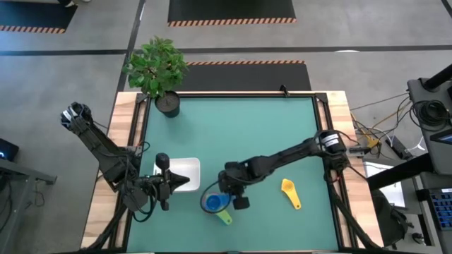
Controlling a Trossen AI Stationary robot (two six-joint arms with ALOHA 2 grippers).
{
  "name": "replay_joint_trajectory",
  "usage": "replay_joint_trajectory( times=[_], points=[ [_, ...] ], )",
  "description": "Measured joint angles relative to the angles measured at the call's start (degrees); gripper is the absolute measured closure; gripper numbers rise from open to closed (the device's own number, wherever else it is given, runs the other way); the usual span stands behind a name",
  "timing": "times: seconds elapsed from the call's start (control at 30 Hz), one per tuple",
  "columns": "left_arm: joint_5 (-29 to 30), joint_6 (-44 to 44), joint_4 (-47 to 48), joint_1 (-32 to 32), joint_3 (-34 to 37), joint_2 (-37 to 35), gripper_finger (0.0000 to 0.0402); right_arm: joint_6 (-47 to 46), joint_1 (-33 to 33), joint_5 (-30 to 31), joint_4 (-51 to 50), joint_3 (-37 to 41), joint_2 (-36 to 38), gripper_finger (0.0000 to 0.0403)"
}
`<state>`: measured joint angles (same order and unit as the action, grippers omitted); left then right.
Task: Nest measuring cups in basket
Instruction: Stack the blue measuring cup in the top of the purple measuring cup
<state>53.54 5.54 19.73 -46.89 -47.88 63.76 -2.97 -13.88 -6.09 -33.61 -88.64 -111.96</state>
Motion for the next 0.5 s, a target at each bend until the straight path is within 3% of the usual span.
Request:
replay_joint_trajectory(
  times=[0.3,0.5],
  points=[
    [0.00,0.00,0.04,0.00,0.00,-0.01,0.0402,-3.03,-2.71,-5.50,0.02,-0.22,0.09,0.0394],
    [0.00,0.00,0.02,0.01,0.00,-0.01,0.0402,-4.22,-3.34,-1.14,-2.30,-1.18,0.20,0.0394]
  ],
)
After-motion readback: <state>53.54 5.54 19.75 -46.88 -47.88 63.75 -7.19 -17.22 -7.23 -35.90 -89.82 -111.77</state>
